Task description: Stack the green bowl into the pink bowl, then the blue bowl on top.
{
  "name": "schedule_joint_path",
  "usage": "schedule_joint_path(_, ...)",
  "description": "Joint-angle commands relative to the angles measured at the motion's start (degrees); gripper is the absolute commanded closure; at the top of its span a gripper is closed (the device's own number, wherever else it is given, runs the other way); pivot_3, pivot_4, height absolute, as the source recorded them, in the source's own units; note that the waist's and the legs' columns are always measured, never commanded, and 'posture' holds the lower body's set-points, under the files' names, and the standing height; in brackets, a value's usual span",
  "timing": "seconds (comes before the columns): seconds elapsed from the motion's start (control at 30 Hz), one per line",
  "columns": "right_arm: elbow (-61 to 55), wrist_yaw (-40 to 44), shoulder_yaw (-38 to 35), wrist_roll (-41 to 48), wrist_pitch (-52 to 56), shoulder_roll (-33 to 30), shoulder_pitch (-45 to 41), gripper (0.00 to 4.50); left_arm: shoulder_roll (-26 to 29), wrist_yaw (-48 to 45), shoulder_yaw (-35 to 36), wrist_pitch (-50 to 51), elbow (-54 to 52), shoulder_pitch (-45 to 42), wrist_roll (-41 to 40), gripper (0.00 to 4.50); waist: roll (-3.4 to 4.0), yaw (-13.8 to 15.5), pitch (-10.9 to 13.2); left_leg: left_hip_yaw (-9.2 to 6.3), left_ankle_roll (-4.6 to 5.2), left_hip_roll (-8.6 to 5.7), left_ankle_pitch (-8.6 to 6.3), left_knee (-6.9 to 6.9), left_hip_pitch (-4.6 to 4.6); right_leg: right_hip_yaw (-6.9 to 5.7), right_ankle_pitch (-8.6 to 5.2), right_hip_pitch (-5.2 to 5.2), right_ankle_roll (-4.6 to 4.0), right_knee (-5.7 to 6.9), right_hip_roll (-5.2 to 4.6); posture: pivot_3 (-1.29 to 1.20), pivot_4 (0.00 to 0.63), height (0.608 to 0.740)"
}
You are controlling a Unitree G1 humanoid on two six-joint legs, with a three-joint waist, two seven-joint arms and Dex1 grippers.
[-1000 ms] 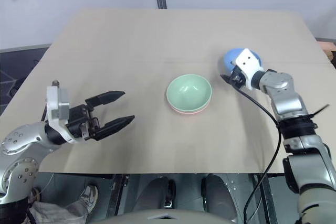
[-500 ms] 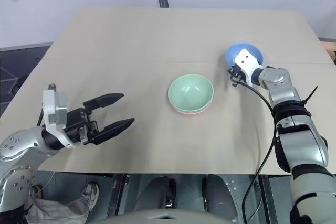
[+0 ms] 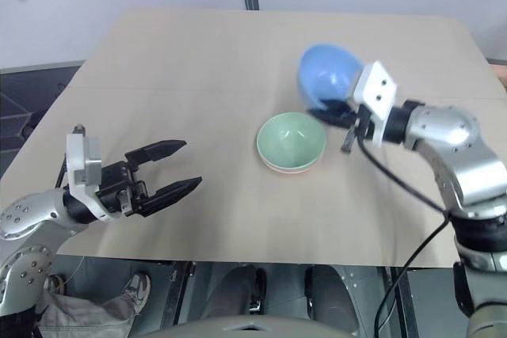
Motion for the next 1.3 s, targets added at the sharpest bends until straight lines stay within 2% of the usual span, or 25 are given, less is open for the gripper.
schedule_joint_path(0.03,-3.7,-3.8,2.2,-0.6,2.5,1.6,1.8,4.44,0.6,-0.1,0.1,-1.1,0.4,-1.7,0.5,0.00,-0.01,-0.1,0.0,0.00,0.00,0.00,0.00,0.00,0.00,0.00,0.05,0.00,-0.01,-0.03,0.01,0.00,0.150,0.740)
schedule_joint_path(0.17,3.3,-5.3,8.7,-6.9,-1.4,4.2,3.4,4.44,0.0,-0.1,-0.6,-1.1,0.6,-2.2,1.2,0.00,-0.02,-0.2,0.0,0.03,-0.11,0.00,0.07,0.01,0.03,0.01,0.14,0.02,0.00,-0.08,0.05,0.00,0.150,0.740)
schedule_joint_path(0.23,5.4,-5.1,9.3,-7.7,-2.5,5.1,3.6,3.73,-0.1,-0.1,-0.8,-1.1,0.6,-2.2,1.3,0.00,-0.02,-0.1,0.0,0.04,-0.25,-0.01,0.16,0.01,0.03,0.01,0.14,0.02,0.00,-0.08,0.07,0.00,0.150,0.740)
schedule_joint_path(0.27,5.5,-4.2,9.7,-7.9,-3.1,4.9,3.5,3.21,-0.1,-0.1,-0.7,-1.2,0.7,-2.2,1.4,0.00,-0.02,-0.1,0.0,0.04,-0.26,-0.01,0.16,0.01,0.03,0.01,0.14,0.02,0.01,-0.08,0.09,0.00,0.150,0.740)
schedule_joint_path(0.33,4.7,-3.3,9.6,-8.0,-3.8,4.8,3.6,2.63,-0.1,-0.1,-0.7,-1.2,0.7,-2.1,1.5,0.00,-0.02,-0.1,0.0,0.04,-0.26,-0.01,0.16,0.01,0.02,0.01,0.14,0.02,0.01,-0.09,0.10,0.00,0.150,0.740)
schedule_joint_path(0.4,2.5,-3.4,8.0,-6.9,-3.6,4.9,4.1,1.41,-0.1,0.1,-0.6,-1.1,0.5,-1.8,1.5,0.00,-0.02,-0.1,0.0,0.04,-0.26,0.00,0.16,0.00,0.01,0.01,0.14,0.02,0.01,-0.13,0.12,0.00,0.150,0.740)
schedule_joint_path(0.43,1.3,-3.9,6.6,-6.1,-3.2,5.1,4.3,1.20,-0.2,0.3,-0.7,-0.9,0.3,-1.7,1.4,0.00,-0.02,-0.1,0.0,0.04,-0.26,0.00,0.16,0.00,0.01,0.01,0.14,0.02,0.01,-0.14,0.12,0.00,0.150,0.740)
schedule_joint_path(0.5,-1.2,-4.3,3.9,-3.3,-1.5,5.0,4.8,0.36,-0.4,0.7,-0.7,-0.7,-0.1,-1.4,1.3,0.00,-0.02,-0.1,0.0,0.04,-0.25,0.00,0.15,0.00,-0.02,0.01,0.13,0.02,0.01,-0.17,0.12,0.00,0.150,0.740)
schedule_joint_path(0.77,-8.8,-7.1,-6.5,8.4,7.1,3.7,8.1,0.36,-0.9,1.6,-1.5,-1.0,-0.4,-0.8,2.1,0.00,-0.03,0.0,0.0,0.01,-0.20,0.00,0.13,0.00,-0.01,0.00,0.14,0.04,0.03,-0.12,0.11,0.00,0.150,0.740)
schedule_joint_path(0.97,-9.2,-9.7,-15.7,8.7,7.4,0.3,16.4,0.36,-3.0,5.5,-2.2,-5.6,0.3,-0.6,8.8,0.00,-0.04,0.4,0.0,0.05,-0.17,0.00,0.11,0.00,0.01,0.01,0.15,0.07,0.04,-0.14,0.12,0.00,0.150,0.740)
schedule_joint_path(1.03,-6.4,-4.6,-20.8,7.4,3.7,-2.2,24.1,0.36,-5.0,6.2,-1.0,-9.5,1.9,0.0,11.0,0.00,-0.02,0.6,0.0,0.10,-0.14,-0.01,0.09,0.00,0.02,0.04,0.16,0.08,0.05,-0.18,0.12,0.00,0.150,0.740)
schedule_joint_path(1.13,-1.6,1.3,-28.3,8.6,-1.3,-2.9,32.3,0.17,-3.8,2.6,1.6,-8.4,3.3,2.2,8.1,0.00,-0.14,1.3,-0.1,0.05,-0.12,0.00,0.08,0.00,0.02,-0.01,0.16,0.14,0.05,-0.25,0.18,0.00,0.150,0.740)
schedule_joint_path(1.23,1.5,5.5,-32.4,8.5,-6.3,-3.2,36.8,0.17,-2.5,-1.5,4.5,-6.8,4.4,3.9,2.9,0.00,-0.12,1.0,-0.1,0.13,0.02,0.01,0.00,0.01,0.07,0.04,0.16,0.16,0.06,-0.20,0.17,0.00,0.150,0.740)
schedule_joint_path(1.3,2.8,6.5,-34.4,8.8,-7.3,-3.6,37.8,0.17,-1.7,-1.4,5.1,-6.5,4.5,4.6,3.5,0.00,-0.11,0.9,-0.1,0.19,0.05,0.04,-0.01,0.01,0.24,0.11,0.16,0.23,0.06,-0.16,0.20,0.00,0.150,0.740)
